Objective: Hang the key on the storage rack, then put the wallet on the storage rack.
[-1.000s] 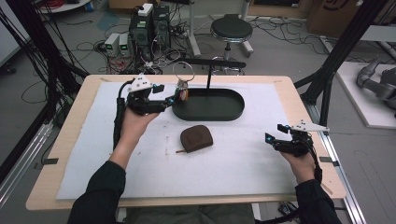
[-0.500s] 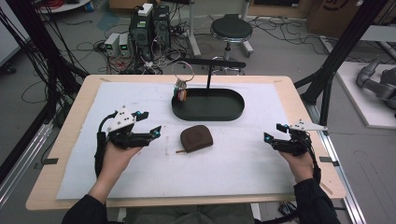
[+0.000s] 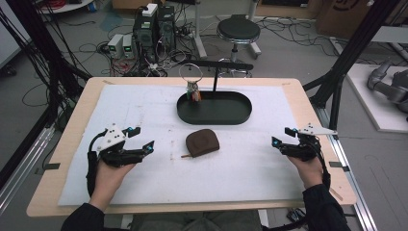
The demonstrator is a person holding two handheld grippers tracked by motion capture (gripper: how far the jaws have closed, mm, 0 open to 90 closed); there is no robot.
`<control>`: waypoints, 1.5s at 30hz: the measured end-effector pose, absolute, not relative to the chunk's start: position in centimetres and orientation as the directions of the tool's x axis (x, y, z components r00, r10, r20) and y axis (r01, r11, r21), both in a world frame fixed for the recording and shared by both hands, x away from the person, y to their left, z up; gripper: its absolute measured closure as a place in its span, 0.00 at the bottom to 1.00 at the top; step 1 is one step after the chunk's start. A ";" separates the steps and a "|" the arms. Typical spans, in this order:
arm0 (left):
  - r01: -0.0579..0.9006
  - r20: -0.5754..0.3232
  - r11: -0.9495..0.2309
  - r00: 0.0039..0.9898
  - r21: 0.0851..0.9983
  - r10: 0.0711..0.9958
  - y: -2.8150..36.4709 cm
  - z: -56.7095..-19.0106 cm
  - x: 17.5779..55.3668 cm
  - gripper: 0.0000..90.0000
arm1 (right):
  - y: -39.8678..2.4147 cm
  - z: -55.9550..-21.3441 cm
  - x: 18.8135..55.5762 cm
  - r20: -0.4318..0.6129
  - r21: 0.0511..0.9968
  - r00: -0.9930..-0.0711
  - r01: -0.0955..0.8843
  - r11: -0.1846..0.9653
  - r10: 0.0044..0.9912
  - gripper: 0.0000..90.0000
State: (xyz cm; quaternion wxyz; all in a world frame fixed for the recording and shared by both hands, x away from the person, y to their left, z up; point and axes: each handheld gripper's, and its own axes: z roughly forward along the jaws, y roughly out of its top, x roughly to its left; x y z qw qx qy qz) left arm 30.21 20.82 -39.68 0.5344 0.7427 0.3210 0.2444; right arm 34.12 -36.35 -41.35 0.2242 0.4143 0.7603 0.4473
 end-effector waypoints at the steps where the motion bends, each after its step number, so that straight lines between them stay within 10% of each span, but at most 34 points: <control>1: 0.213 0.021 -0.223 0.675 0.951 0.738 20.8 -39.7 30.3 0.32 | -36.3 -41.3 34.0 0.034 0.869 -0.559 0.427 0.252 0.829 0.30; 25: 0.202 0.035 -0.224 0.665 0.953 0.746 20.5 -40.3 30.2 0.31 | -30.9 -41.0 34.5 0.111 0.875 -0.663 0.418 0.243 0.740 0.31; 45: 0.208 0.025 -0.226 0.682 0.952 0.731 20.3 -40.5 30.4 0.31 | -20.8 -41.9 39.2 0.166 0.812 -0.730 0.483 0.329 0.663 0.57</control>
